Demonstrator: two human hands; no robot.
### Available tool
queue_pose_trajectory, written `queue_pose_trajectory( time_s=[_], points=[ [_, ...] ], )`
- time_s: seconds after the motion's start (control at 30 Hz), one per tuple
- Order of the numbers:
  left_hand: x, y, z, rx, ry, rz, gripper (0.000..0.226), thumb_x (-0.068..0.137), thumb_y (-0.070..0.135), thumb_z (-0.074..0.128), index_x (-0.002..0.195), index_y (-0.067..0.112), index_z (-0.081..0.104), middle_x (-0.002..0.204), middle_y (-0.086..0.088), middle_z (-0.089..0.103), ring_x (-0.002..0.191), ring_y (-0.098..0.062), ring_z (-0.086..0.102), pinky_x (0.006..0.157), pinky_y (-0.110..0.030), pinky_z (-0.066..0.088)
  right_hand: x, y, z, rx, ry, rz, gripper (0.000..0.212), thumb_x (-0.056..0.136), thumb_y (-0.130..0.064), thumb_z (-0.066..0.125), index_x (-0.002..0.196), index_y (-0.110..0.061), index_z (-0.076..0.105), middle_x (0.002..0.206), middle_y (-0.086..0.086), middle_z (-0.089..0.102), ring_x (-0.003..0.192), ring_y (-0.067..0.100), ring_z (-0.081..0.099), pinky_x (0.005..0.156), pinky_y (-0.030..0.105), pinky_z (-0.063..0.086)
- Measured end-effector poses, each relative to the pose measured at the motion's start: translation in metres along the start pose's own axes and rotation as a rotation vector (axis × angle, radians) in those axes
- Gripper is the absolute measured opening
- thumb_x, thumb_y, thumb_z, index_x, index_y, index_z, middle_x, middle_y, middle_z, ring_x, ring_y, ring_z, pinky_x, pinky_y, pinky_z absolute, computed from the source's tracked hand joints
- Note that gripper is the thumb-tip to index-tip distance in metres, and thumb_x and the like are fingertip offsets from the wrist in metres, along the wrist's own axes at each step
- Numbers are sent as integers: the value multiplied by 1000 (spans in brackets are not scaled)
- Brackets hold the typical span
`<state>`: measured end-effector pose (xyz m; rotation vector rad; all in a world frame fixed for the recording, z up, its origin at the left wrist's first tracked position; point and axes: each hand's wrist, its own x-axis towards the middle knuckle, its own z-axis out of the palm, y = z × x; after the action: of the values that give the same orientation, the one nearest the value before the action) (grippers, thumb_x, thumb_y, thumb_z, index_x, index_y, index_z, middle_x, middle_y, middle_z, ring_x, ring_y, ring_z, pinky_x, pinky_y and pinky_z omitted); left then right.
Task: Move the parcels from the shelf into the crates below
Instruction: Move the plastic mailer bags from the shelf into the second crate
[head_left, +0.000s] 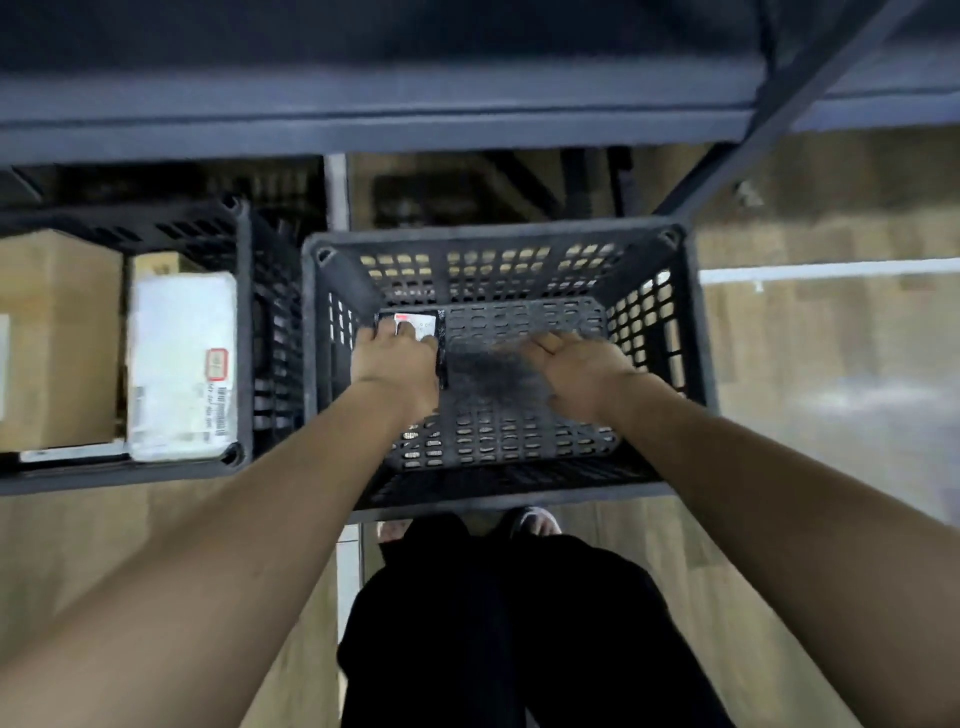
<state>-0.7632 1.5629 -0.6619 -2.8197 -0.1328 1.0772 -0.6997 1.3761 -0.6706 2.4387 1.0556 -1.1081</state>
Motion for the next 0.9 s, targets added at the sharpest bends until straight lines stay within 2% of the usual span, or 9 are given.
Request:
queue_pose_trajectory(
  time_s=[0.13,0.23,0.33,0.43,0.53,0.67,0.9],
  points=[
    [-108,-11,-104,-45,71,6,45,94,38,45,133,16,41,139,-10,40,130,-29,30,103,-41,28,-119,-13,-89,61,113,9,79,91,-23,57,151,-13,7,156,7,16,141,26,23,114,40,20],
    [-179,-18,-173,-97,158,-10,47,93,40,44,135,18,40,139,-10,39,130,-29,29,103,-42,29,-193,-22,-146,103,228,22,78,94,-31,53,152,-12,4,158,6,13,142,25,20,117,40,19],
    [-245,-26,-240,-159,332,-22,46,94,39,43,136,19,41,141,-8,38,133,-28,27,104,-42,27,-258,-32,-202,169,326,31,79,96,-35,49,152,-11,0,159,6,8,144,23,15,117,36,15],
    [-302,-31,-299,-269,508,-30,41,95,36,44,131,17,47,138,-6,43,129,-27,34,100,-39,28,-312,-39,-247,189,470,29,79,95,-37,50,152,-8,4,158,8,13,144,23,16,118,34,14],
    [-349,-38,-338,-365,616,-68,43,95,35,47,133,17,49,142,-8,42,131,-27,34,101,-40,29,-354,-39,-281,190,586,56,79,94,-43,51,152,-8,9,158,8,17,144,23,17,118,37,13],
    [-395,-48,-364,-430,683,-154,48,94,36,49,139,19,45,146,-6,39,135,-26,32,105,-41,29,-395,-38,-318,193,682,90,79,94,-49,48,152,-11,11,158,5,18,144,21,16,118,40,15],
    [-426,-72,-408,-418,793,-181,44,94,37,50,134,19,48,135,-2,50,122,-26,45,95,-38,37,-428,-42,-373,210,822,59,75,92,-48,52,150,-13,21,154,3,28,141,20,25,116,37,21]
  ],
)
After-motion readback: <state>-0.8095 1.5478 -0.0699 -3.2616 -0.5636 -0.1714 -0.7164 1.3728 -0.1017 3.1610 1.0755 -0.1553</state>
